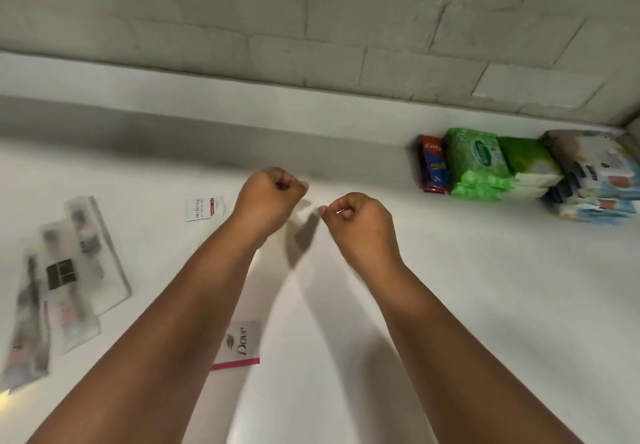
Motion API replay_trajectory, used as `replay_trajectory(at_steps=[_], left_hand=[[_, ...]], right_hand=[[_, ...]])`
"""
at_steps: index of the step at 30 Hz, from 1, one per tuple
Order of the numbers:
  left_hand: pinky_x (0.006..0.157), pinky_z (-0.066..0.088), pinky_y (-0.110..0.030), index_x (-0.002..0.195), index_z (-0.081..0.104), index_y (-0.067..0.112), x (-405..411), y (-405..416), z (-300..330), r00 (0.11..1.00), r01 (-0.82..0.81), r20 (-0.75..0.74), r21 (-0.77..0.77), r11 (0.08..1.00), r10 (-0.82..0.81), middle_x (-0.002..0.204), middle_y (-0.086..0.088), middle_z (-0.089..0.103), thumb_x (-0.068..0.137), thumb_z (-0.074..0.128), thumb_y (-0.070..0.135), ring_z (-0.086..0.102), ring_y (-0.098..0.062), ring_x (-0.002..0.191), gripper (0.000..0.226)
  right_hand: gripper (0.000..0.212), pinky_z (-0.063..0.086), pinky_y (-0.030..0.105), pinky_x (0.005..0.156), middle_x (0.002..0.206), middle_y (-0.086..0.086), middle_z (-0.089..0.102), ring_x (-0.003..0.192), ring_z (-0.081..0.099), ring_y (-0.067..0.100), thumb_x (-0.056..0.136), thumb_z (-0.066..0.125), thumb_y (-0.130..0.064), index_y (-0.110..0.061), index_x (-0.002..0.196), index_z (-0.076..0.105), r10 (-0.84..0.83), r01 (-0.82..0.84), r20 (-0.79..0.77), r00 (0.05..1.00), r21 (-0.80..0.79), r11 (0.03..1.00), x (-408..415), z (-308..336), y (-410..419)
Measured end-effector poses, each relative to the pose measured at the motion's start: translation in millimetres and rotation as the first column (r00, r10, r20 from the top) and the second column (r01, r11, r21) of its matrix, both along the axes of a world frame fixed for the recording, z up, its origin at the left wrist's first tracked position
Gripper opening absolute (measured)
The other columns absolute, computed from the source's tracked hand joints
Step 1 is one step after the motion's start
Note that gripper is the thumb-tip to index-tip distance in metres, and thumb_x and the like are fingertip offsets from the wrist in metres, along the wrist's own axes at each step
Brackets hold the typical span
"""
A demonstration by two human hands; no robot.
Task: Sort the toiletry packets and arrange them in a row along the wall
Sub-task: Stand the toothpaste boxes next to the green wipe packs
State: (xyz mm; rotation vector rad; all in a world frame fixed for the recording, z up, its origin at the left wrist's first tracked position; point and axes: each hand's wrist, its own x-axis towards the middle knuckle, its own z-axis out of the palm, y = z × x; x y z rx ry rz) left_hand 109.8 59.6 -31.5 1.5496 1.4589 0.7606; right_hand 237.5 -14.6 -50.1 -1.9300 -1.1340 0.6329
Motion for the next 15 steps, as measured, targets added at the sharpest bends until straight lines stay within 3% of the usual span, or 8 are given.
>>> replay_trajectory(at_steps=[2, 5, 10, 12, 15], left_hand=[[0.056, 0.052, -0.024, 0.090, 0.067, 0.017, -25, -3, 2, 0.999, -0.016, 0.028, -0.042, 0.999, 0.017, 0.077, 0.008, 0.060, 0.086, 0.067, 0.033, 0.055, -0.011, 0.066, 0.017], [0.051, 0.043, -0.012, 0.090, 0.068, 0.015, -60, -4, 3, 0.999, -0.007, -0.033, 0.011, 1.000, 0.008, 0.078, 0.010, 0.062, 0.087, 0.067, 0.029, 0.056, -0.005, 0.065, 0.015], [0.058, 0.039, -0.021, 0.093, 0.069, 0.014, -107, -3, -2, 0.995, -0.006, -0.100, 0.026, 1.000, 0.009, 0.085, 0.011, 0.063, 0.088, 0.065, 0.028, 0.054, -0.004, 0.070, 0.015], [0.057, 0.039, -0.019, 0.092, 0.069, 0.015, -120, -5, -6, 0.994, 0.013, -0.106, 0.012, 1.000, -0.012, 0.087, 0.010, 0.063, 0.088, 0.065, 0.027, 0.055, -0.005, 0.072, 0.014], [0.062, 0.040, -0.016, 0.091, 0.070, 0.017, -135, -12, -14, 0.989, 0.074, -0.126, 0.008, 0.997, -0.072, 0.088, 0.010, 0.065, 0.088, 0.064, 0.024, 0.059, -0.005, 0.078, 0.010]], right_hand=[[0.018, 0.044, 0.023, 0.062, 0.075, -0.009, 0.063, 0.072, 0.061, 0.013, 0.084, 0.067, -0.039, -0.021, 0.084, 0.066, 0.034, -0.035, -0.003, 0.999, -0.024, 0.999, -18, -2, -2], [0.017, 0.043, 0.023, 0.061, 0.071, -0.011, 0.059, 0.070, 0.059, 0.012, 0.084, 0.067, -0.037, -0.021, 0.085, 0.067, 0.074, -0.074, 0.001, 0.997, -0.050, 0.996, -41, -7, -3], [0.019, 0.045, 0.023, 0.064, 0.072, -0.011, 0.061, 0.073, 0.060, 0.010, 0.082, 0.070, -0.039, -0.023, 0.091, 0.067, 0.204, -0.200, 0.027, 0.979, -0.124, 0.972, -76, -10, -4], [0.026, 0.048, 0.025, 0.068, 0.079, -0.008, 0.065, 0.075, 0.062, 0.009, 0.078, 0.075, -0.041, -0.024, 0.095, 0.067, 0.365, -0.363, -0.031, 0.931, -0.199, 0.910, -87, -10, -9], [0.037, 0.049, 0.022, 0.075, 0.096, -0.009, 0.066, 0.083, 0.059, 0.001, 0.073, 0.079, -0.043, -0.023, 0.103, 0.068, 0.610, -0.601, -0.069, 0.789, -0.295, 0.743, -99, -9, -22]])
